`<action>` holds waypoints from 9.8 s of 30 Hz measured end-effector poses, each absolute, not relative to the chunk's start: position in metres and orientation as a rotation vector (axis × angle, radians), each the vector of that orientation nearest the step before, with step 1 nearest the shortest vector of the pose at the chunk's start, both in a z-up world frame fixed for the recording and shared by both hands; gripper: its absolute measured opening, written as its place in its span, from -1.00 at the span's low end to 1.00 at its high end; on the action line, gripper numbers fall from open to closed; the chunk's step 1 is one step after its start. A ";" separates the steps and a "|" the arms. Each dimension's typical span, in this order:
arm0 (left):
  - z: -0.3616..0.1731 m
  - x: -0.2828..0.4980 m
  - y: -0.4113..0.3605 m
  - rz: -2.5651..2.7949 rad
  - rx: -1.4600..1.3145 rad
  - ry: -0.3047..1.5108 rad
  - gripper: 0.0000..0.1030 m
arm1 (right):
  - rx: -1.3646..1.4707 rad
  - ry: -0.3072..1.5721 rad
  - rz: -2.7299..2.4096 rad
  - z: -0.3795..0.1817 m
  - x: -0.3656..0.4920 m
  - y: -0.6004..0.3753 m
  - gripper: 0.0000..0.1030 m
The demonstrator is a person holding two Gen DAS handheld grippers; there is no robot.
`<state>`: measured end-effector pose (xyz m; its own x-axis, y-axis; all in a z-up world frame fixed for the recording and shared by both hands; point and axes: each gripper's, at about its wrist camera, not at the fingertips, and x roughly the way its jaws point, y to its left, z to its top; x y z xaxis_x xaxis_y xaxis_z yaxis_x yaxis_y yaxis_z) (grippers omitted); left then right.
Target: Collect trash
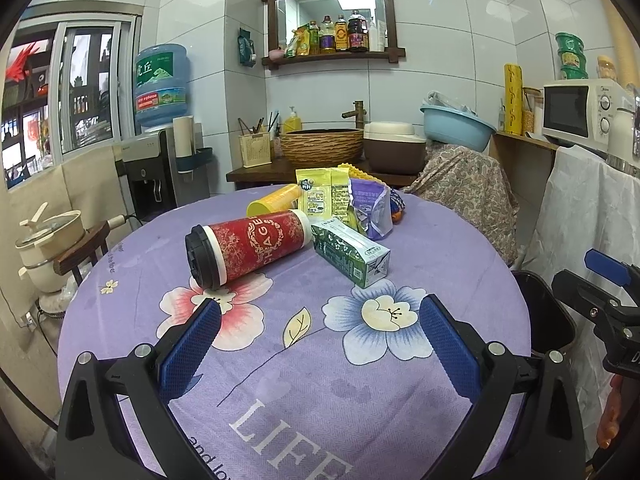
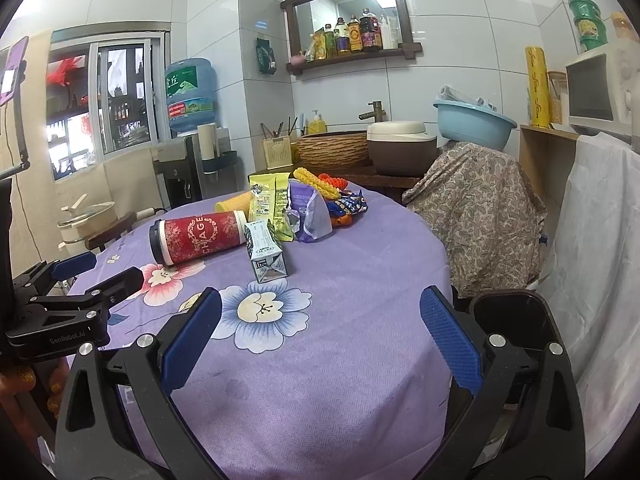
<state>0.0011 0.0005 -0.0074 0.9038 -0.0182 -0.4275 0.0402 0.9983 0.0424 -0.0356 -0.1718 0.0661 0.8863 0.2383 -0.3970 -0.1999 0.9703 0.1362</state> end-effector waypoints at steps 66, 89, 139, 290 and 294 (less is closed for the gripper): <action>-0.017 0.007 0.003 -0.040 0.081 0.461 0.90 | 0.089 0.452 0.254 0.062 -0.026 -0.168 0.91; -0.027 0.099 0.083 -0.108 0.191 0.673 0.90 | -0.145 0.828 0.565 0.031 0.143 -0.054 0.90; -0.068 0.292 0.017 -0.193 0.996 1.106 0.90 | 0.030 0.872 0.551 0.044 0.166 -0.106 0.00; -0.004 0.141 -0.294 -0.746 0.527 0.572 0.88 | 0.362 0.793 -0.124 -0.071 0.078 -0.442 0.61; 0.013 0.152 -0.232 -0.676 0.437 0.573 0.89 | 0.341 0.753 -0.024 -0.046 0.083 -0.411 0.64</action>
